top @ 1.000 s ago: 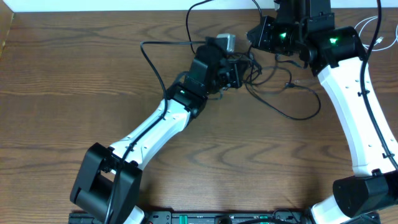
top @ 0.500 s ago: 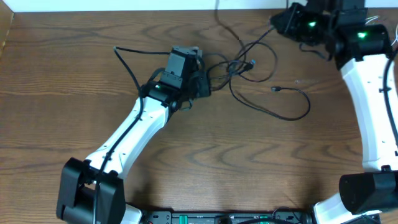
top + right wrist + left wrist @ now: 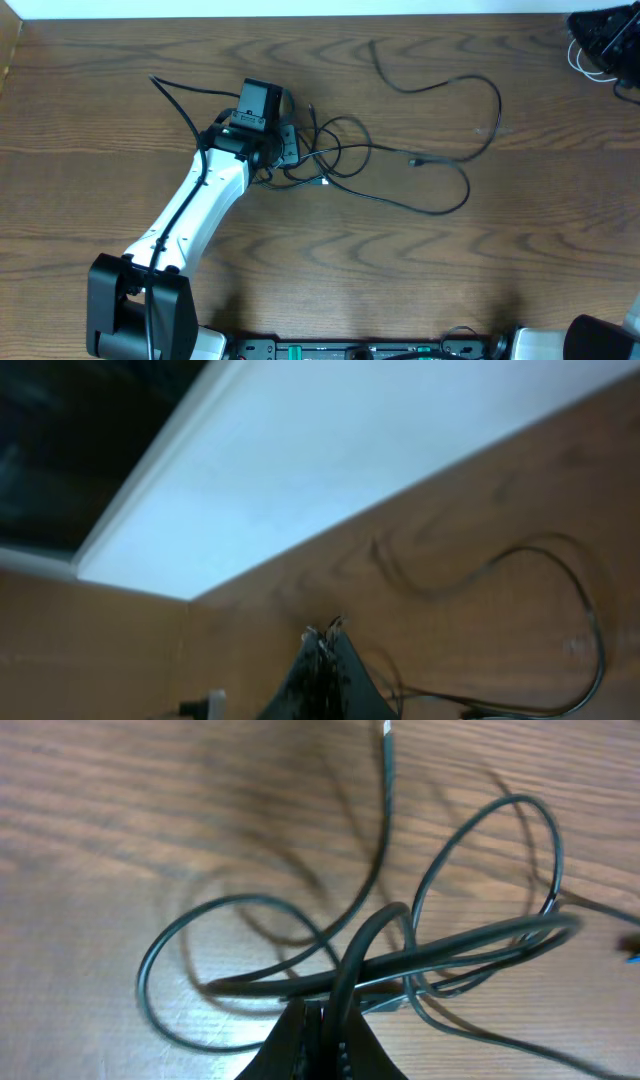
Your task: Untangle cables
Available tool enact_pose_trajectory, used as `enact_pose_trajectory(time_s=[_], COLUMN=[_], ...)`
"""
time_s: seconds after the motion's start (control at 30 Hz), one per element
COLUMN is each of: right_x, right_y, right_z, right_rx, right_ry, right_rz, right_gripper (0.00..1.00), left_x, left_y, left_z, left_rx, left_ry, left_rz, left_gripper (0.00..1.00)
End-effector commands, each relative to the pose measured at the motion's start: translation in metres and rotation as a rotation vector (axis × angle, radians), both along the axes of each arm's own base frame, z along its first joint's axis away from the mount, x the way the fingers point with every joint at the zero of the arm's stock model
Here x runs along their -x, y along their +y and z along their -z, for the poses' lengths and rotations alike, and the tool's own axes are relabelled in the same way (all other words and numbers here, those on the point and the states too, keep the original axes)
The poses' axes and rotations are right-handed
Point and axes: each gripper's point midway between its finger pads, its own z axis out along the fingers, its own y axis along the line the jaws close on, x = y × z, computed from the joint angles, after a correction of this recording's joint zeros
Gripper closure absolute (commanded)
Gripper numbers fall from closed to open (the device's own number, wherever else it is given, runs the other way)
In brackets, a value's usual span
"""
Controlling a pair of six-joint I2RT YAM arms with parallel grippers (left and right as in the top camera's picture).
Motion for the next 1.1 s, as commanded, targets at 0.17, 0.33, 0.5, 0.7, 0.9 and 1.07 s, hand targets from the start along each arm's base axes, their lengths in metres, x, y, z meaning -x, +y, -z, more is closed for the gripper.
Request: enact_pose_trajectory(time_s=[0.17,0.33,0.5,0.7,0.9,1.07], right_x=[0.001,0.001,0.009,0.016,0.030,0.038], right_y=[0.069,0.127,0.183,0.226,0.266,0.293], right_z=[0.027,0.052,0.076,0.110,0.153,0.175], right_rx=[0.146,0.257,0.351,0.374,0.388,0.406], right_ry=[-0.019,-0.062,-0.122,-0.073,-0.024,-0.032], right_rz=[-0.308,-0.538,-0.758,-0.886,-1.055,-1.147], right_gripper=[0.84,0.24,0.11,0.11,0.16,0.16], left_x=[-0.004,0.004,0.025,0.033,0.029,0.028], left_y=[-0.041,-0.046,-0.040,-0.035,-0.032,-0.032], left_z=[-0.070,-0.153,-0.198,-0.219,-0.220,-0.201], left_rx=[0.185,0.269,0.328,0.361,0.351,0.341], left_ry=[-0.170,-0.386,-0.483,-0.532,-0.544,-0.476], left_rz=[0.207,0.237,0.204,0.180,0.166,0.152], left_gripper=[0.93,0.93,0.93,0.93,0.92,0.93])
